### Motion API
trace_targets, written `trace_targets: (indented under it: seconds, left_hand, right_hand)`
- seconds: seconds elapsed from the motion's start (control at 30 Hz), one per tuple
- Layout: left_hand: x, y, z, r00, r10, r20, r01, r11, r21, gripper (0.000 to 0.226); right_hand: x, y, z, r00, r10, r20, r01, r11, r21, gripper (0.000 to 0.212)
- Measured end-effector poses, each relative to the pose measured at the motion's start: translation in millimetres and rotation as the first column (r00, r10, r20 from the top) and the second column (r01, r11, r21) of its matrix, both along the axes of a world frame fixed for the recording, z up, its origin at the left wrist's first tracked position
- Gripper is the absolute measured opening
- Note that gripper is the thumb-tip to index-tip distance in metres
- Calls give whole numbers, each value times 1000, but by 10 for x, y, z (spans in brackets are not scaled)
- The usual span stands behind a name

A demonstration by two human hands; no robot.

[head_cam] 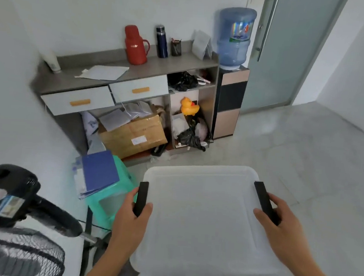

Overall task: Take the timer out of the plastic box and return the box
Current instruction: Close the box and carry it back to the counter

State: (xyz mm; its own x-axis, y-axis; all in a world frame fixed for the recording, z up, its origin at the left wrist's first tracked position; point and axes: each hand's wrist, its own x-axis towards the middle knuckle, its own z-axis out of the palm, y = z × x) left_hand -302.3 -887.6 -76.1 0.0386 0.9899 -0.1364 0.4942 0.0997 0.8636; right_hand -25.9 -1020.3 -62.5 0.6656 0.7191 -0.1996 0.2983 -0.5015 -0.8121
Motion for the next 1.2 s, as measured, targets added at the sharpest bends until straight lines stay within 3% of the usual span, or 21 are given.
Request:
trace_targets:
  seconds: [0.33, 0.57, 0.73, 1.2]
  left_hand:
    - [1012, 2191, -159, 998, -7, 69, 9, 999, -37, 44]
    - [1620, 3793, 196, 993, -116, 30, 115, 993, 17, 43]
    - [2060, 4746, 282, 992, -124, 15, 124, 992, 31, 39]
    - [3082, 7059, 479, 987, 140, 77, -143, 989, 42, 40]
  right_hand:
    - [961, 2148, -100, 1000, -28, 6, 28, 1000, 10, 46]
    - [1500, 3564, 157, 998, -59, -14, 60, 998, 24, 55]
    - [1988, 4550, 189, 999, -40, -20, 40, 999, 28, 50]
    - [3441, 7660, 456, 964, 268, 7, -267, 960, 81, 54]
